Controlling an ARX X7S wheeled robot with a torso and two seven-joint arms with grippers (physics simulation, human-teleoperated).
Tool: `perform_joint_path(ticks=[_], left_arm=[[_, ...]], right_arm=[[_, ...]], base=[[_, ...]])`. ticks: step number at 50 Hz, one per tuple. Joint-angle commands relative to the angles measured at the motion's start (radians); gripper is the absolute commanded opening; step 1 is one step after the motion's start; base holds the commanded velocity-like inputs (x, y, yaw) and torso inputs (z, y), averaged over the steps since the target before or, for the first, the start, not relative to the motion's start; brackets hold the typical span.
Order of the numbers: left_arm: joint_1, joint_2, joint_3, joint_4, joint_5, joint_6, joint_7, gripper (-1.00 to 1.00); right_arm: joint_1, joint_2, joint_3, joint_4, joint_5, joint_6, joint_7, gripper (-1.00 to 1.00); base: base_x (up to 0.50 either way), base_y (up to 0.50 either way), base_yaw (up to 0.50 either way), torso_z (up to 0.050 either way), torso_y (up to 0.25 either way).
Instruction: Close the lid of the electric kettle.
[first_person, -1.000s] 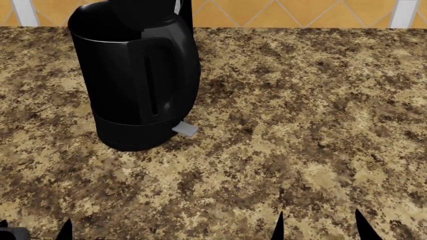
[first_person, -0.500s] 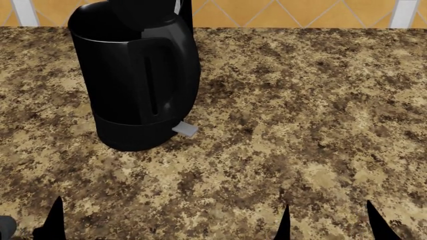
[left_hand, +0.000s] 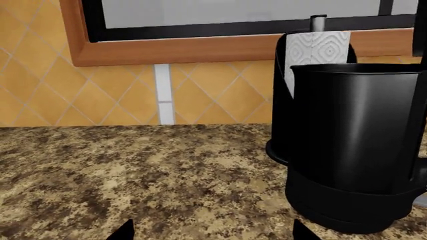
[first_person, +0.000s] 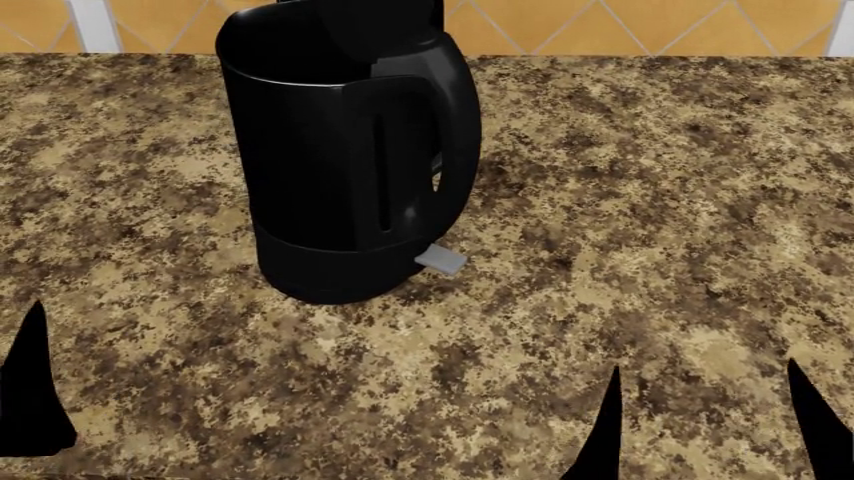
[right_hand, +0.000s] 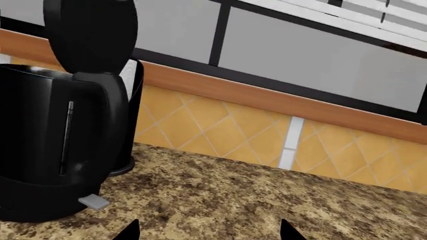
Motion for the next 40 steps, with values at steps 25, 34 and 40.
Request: perform_joint_path(ticks=[25, 34, 40], left_arm=[[-0.313, -0.252, -0.294, 0.029, -0.539, -0.410, -0.195, 1.00], [-0.313, -0.251, -0.292, 0.033, -0.559, -0.409, -0.214, 1.00], [-0.310, -0.254, -0.288, 0.029, -0.565, -0.401, -0.222, 1.00]], right_arm=[[-0.082, 0.811, 0.325, -0.020, 0.876, -0.347, 0.600, 1.00], [-0.067, 0.806, 0.272, -0.013, 0.841, -0.360, 0.591, 1.00], [-0.049, 0.817, 0.255, -0.013, 0.851, -0.366, 0.600, 1.00]], base=[[0.23, 0.00, 0.00, 0.000, 0.000], [0.46, 0.00, 0.00, 0.000, 0.002], [0.46, 0.00, 0.00, 0.000, 0.002]])
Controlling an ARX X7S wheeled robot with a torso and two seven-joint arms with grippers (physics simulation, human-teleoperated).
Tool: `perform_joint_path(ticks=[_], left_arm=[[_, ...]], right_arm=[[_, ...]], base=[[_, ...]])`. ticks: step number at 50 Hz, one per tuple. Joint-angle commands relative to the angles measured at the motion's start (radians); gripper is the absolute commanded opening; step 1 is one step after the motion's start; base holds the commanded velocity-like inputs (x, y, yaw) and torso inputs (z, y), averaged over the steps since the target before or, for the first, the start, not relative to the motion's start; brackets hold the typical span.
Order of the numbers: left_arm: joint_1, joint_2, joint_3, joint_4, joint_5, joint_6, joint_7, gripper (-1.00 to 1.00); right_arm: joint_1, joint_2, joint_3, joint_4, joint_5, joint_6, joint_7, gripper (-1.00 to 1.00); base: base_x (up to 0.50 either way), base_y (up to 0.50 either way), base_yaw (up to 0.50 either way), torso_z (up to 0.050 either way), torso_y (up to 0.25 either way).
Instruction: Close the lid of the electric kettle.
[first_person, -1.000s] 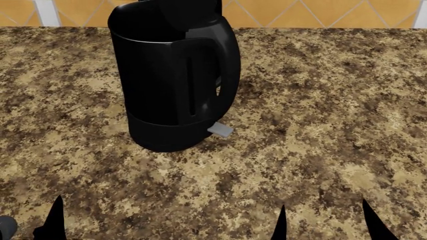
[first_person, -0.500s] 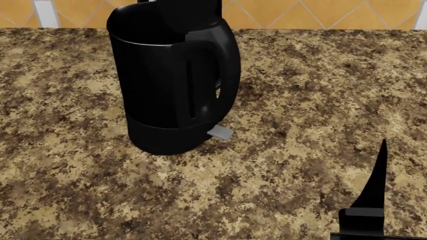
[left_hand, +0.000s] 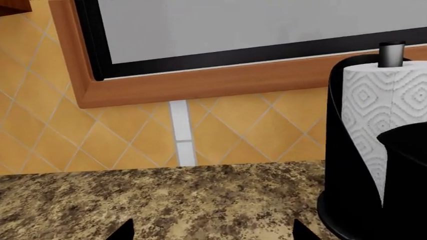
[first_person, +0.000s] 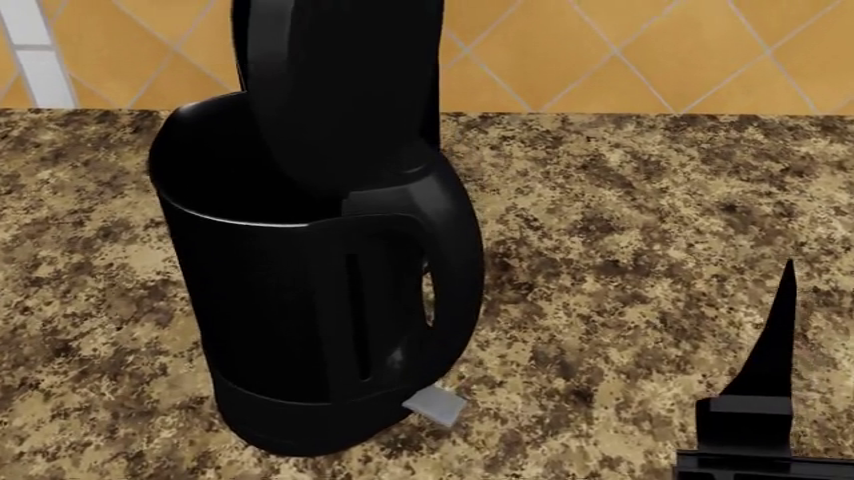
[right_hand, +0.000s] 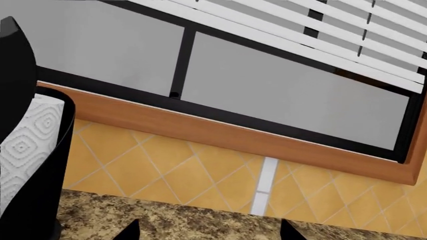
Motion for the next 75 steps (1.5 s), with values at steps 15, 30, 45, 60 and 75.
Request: perform_joint_path(ticks=[15, 30, 45, 60, 75], left_arm=[[0.000, -0.019, -0.003, -0.005, -0.058, 0.009, -0.045, 1.00], [0.043, -0.007, -0.003, -0.005, -0.046, 0.057, -0.059, 1.00], [0.111, 0.011, 0.052, -0.041, 0.058, 0.168, -0.036, 1.00], [0.163, 0.026, -0.065, 0.016, -0.043, 0.117, -0.103, 1.00], [0.170, -0.004, -0.140, 0.020, -0.148, 0.073, -0.154, 1.00]], right_arm=[[0.058, 0.043, -0.078, 0.004, 0.007, -0.038, 0.024, 1.00], [1.089, -0.214, -0.577, 0.177, 0.309, 0.339, -0.098, 1.00], [1.573, -0.513, -0.796, 0.517, 0.339, 0.593, -0.276, 1.00], [1.529, -0.717, -0.957, 0.755, 0.118, 0.537, -0.568, 1.00], [1.547, -0.776, -0.968, 0.802, 0.088, 0.503, -0.596, 1.00]], base=[[0.41, 0.00, 0.00, 0.000, 0.004], [0.00, 0.00, 0.00, 0.000, 0.001], [0.00, 0.00, 0.00, 0.000, 0.000], [0.00, 0.00, 0.00, 0.000, 0.000], [0.00, 0.00, 0.00, 0.000, 0.000]])
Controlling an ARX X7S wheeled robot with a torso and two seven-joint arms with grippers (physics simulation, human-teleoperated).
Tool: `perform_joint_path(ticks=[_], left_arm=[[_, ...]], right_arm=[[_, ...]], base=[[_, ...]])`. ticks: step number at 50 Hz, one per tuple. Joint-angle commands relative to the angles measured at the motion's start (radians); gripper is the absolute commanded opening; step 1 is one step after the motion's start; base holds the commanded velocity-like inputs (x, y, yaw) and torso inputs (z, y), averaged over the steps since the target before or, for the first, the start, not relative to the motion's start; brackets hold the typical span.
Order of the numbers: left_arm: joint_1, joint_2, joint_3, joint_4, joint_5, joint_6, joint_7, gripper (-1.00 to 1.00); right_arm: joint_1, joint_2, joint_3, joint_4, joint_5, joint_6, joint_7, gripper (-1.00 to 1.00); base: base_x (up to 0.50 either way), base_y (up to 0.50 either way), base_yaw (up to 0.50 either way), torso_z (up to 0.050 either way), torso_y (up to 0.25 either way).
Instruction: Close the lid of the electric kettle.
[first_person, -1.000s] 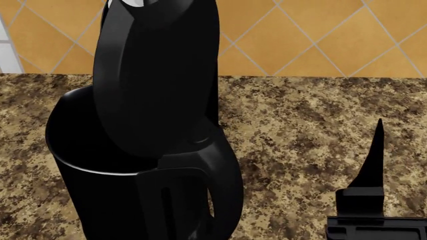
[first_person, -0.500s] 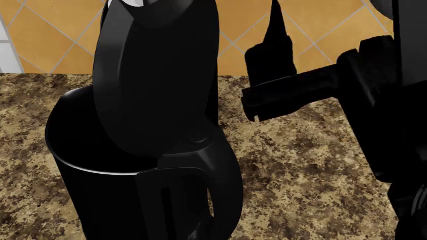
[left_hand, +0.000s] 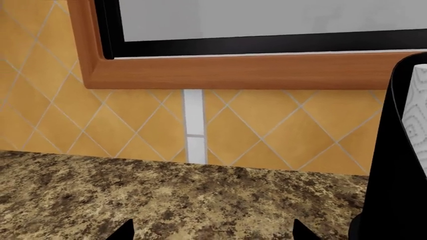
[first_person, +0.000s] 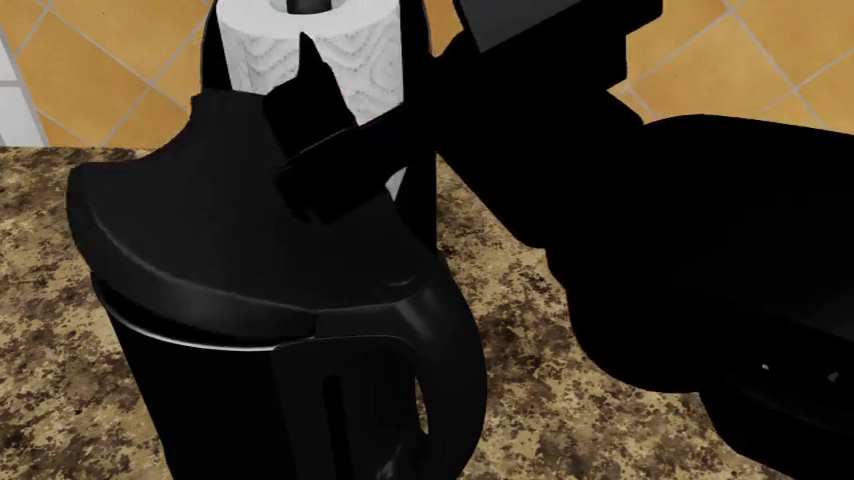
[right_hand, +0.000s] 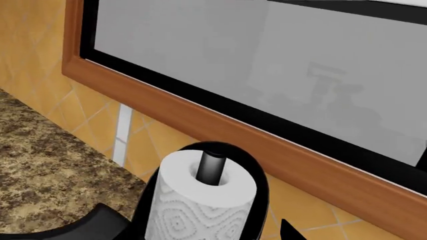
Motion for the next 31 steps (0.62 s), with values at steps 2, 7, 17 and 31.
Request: perform_joint_path(ticks=[2, 7, 17, 31], left_arm=[[0.019, -0.014, -0.026, -0.001, -0.027, -0.003, -0.018, 1.00], [0.012, -0.019, -0.001, -0.008, -0.016, 0.006, -0.018, 1.00], [-0.044, -0.034, 0.095, -0.053, 0.032, 0.045, 0.016, 1.00], [-0.144, -0.020, 0.152, -0.102, 0.038, 0.098, 0.043, 1.00]], right_arm=[[0.060, -0.022, 0.037, 0.067, -0.020, -0.048, -0.038, 1.00], [0.141, 0.094, 0.183, 0.009, 0.061, -0.063, 0.065, 1.00], [0.161, 0.294, 0.331, -0.209, 0.244, -0.034, 0.314, 1.00], [-0.211, 0.372, 0.398, -0.454, 0.223, -0.164, 0.410, 1.00]], base=[[0.00, 0.00, 0.00, 0.000, 0.000], [0.00, 0.00, 0.00, 0.000, 0.000], [0.00, 0.00, 0.00, 0.000, 0.000], [0.00, 0.00, 0.00, 0.000, 0.000]])
